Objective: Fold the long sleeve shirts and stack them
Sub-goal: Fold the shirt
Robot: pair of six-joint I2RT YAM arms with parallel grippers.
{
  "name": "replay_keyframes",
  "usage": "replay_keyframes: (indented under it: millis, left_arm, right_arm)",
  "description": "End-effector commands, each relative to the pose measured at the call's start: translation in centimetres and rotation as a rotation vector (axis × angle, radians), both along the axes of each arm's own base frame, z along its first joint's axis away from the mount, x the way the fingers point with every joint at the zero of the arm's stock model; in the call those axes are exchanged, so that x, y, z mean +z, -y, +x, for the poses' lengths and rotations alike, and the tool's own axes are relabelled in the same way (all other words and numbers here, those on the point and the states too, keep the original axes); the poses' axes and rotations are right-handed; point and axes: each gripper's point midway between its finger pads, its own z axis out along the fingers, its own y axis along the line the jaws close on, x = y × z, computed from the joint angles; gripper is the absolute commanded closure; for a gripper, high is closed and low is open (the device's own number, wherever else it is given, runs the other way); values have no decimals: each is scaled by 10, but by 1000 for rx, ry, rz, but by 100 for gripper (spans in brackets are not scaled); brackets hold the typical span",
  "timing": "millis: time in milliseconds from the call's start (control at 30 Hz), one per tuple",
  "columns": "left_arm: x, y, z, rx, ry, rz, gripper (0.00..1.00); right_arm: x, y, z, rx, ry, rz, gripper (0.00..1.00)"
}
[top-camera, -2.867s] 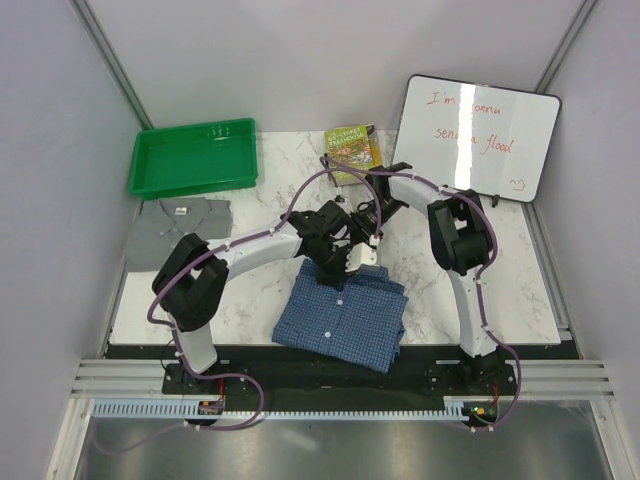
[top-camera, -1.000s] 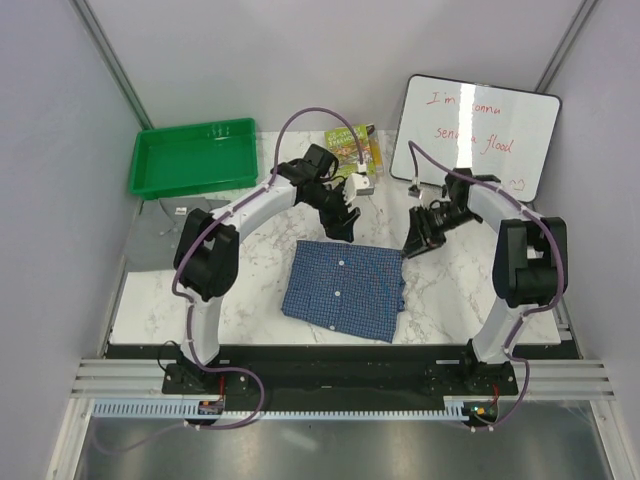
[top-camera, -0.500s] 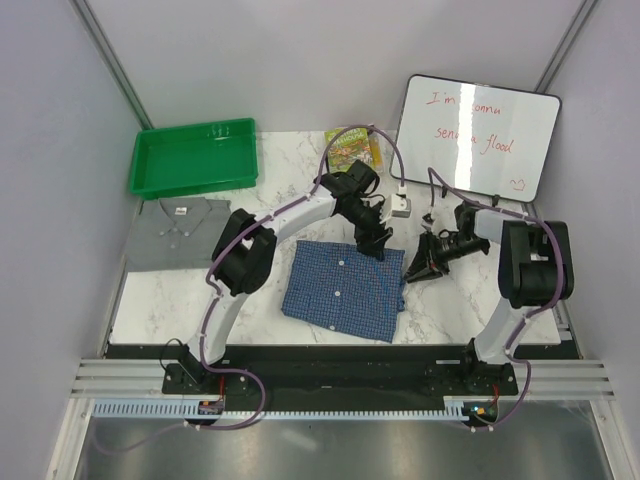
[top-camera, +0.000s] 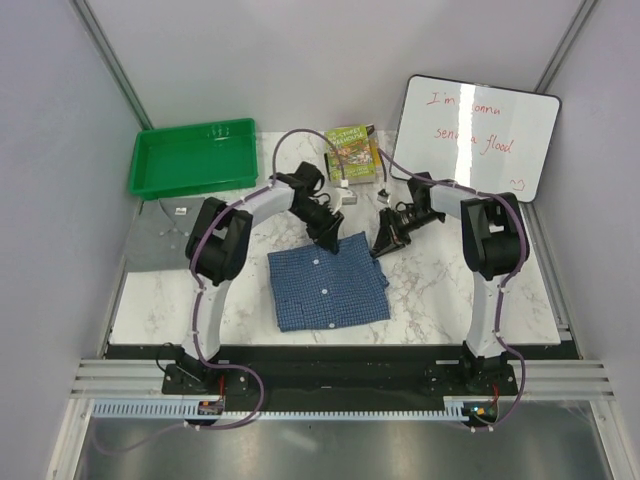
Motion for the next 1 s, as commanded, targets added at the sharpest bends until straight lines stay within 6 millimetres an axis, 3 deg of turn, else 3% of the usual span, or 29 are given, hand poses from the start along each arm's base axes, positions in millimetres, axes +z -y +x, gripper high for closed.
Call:
replay_keyframes:
  millis: [0,33,133,267,400,533,767,967]
  left_arm:
    - [47,-17,21,138,32,-60,50]
    - [54,-15,22,126,40,-83,42]
    - [69,-5,28,97,83,-114,32]
    - [77,12,41,64,135,-139,26]
    - [72,24,42,32,141,-143,23]
    - [61,34,36,-24,163,-130,20]
    - [42,34,32,-78,186,-99,16]
    - [39,40,31,-87,171,-113,16]
  right_arm:
    - [18,0,32,5,110,-5,71]
    - [25,2,32,3,126,-5,68]
    - [36,6,21,-2,137,1,61]
    - [37,1,5,-7,104,18,57]
    - [22,2,-8,7,58,6,58]
    - [22,-2,-14,19,44,22,57]
    - [17,-6,-23,43,29,19,60]
    - [14,-11,-31,63,13,23,64]
